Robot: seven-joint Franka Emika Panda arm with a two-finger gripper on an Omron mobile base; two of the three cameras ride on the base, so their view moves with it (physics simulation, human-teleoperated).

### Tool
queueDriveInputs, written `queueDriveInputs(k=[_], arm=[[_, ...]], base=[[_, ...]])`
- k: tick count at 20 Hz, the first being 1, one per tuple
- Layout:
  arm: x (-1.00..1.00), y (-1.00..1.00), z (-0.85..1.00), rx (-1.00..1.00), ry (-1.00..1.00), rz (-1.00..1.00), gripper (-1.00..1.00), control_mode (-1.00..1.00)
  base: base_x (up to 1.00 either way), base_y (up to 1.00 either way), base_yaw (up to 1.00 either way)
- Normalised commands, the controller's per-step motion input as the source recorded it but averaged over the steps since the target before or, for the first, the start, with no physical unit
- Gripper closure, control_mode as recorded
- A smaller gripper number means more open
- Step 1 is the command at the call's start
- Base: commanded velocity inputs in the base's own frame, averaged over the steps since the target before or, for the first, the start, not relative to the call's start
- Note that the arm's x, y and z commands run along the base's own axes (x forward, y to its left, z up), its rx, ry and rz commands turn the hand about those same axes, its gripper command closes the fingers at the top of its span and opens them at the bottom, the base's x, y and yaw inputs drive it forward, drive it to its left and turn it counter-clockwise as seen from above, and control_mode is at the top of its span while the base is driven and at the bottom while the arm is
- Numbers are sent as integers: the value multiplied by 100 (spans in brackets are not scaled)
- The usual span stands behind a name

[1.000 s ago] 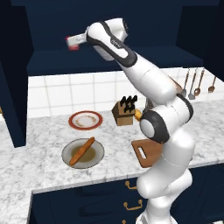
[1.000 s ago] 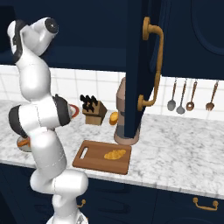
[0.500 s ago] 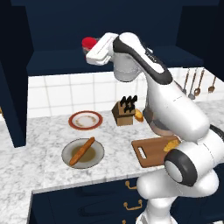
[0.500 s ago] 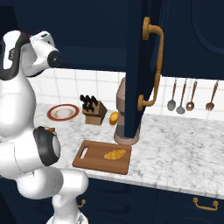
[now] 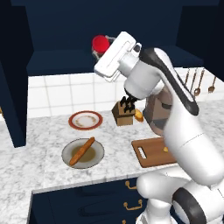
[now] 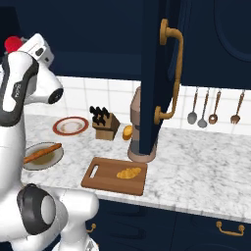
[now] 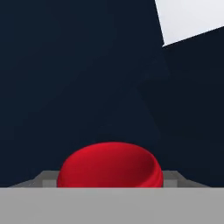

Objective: From the different types of pastries on the counter, select a croissant and place it on the cutting board. Then retrieve a jar of jam from the cabinet and place it alongside the croissant on the cutting board.

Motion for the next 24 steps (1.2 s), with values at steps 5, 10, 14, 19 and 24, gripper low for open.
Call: queueDriveInputs(k=[5,10,14,19,24], arm=[[-99,-26,-19,-31,6,-22,100,-100],[-48,0,2,-3,17,-73,100,-100],[-11,0,0,0,17,-93,100,-100],[1,-30,0,13,17,-92,100,-100],[-1,-20,-4,27,-2,-90,100,-100]], base=[[0,0,0],[0,0,0],[0,0,0],[0,0,0],[0,0,0]])
